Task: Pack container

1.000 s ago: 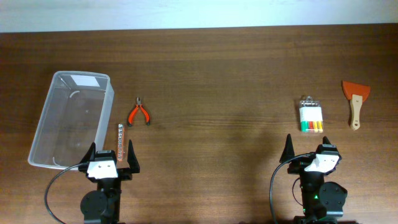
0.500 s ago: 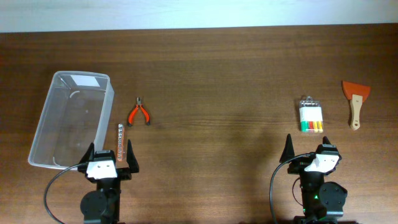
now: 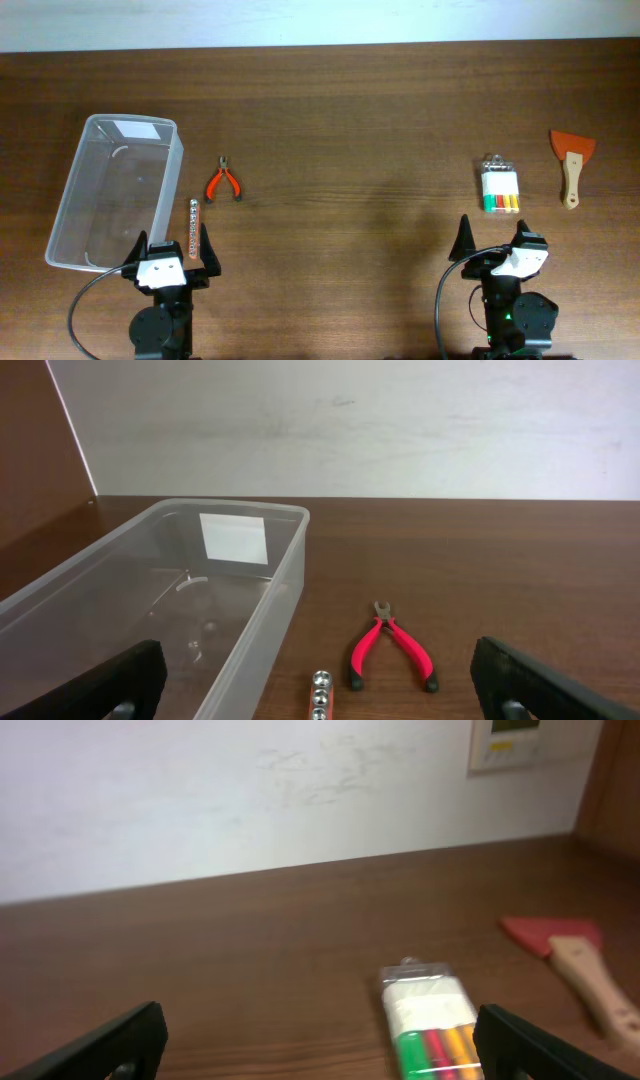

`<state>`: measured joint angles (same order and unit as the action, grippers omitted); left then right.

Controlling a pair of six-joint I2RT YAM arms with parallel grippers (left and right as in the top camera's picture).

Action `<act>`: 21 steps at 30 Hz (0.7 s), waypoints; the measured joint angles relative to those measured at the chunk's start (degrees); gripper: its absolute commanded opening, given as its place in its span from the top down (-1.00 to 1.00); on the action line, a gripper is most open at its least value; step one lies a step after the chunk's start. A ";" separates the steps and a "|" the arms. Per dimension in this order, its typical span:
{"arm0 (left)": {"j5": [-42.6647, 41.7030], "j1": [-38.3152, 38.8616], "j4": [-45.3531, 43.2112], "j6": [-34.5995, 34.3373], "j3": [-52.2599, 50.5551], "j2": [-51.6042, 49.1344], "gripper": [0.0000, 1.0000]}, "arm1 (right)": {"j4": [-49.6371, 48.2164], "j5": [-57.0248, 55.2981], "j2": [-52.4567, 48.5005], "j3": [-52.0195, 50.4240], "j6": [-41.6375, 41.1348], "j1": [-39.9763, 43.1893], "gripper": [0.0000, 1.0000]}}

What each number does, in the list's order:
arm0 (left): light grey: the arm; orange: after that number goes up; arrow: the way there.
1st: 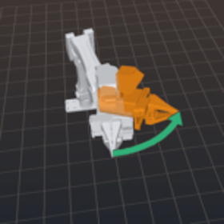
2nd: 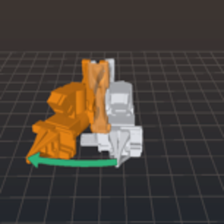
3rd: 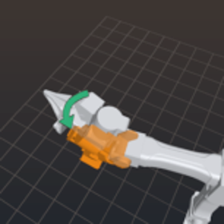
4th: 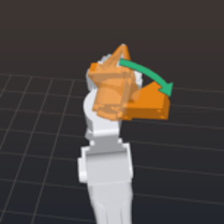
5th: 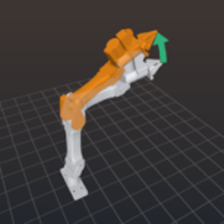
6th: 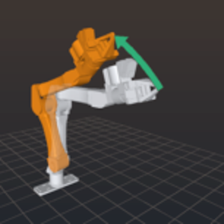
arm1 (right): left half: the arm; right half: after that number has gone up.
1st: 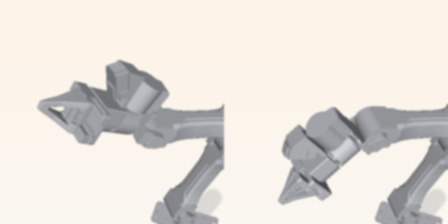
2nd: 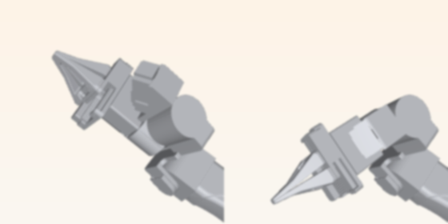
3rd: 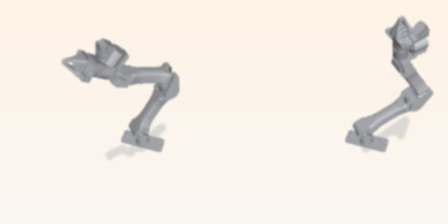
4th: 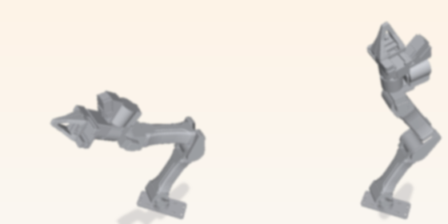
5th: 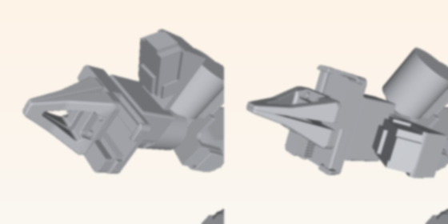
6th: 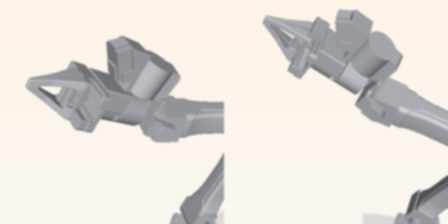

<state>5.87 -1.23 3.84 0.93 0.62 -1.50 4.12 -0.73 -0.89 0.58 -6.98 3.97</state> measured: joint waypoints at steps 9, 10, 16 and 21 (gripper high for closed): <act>5.38 0.00 7.72 -3.56 8.72 -4.66 -0.98 | 7.34 6.60 -3.19 5.75 -8.31 0.00 -0.97; 5.88 0.00 9.09 -3.67 11.21 -6.43 -0.98 | 9.35 7.13 -4.92 8.07 -8.55 0.00 -0.97; 7.78 0.00 12.00 -4.00 27.10 -23.93 -0.98 | 18.14 8.41 -18.53 23.41 -8.85 0.00 -0.97; 8.15 -0.17 22.56 -7.28 40.41 -42.16 -0.98 | 30.56 8.83 -34.10 37.64 -5.88 0.00 -0.97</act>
<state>14.02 -1.41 26.39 -6.35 41.04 -43.66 34.68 8.10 -34.98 38.22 -12.86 3.97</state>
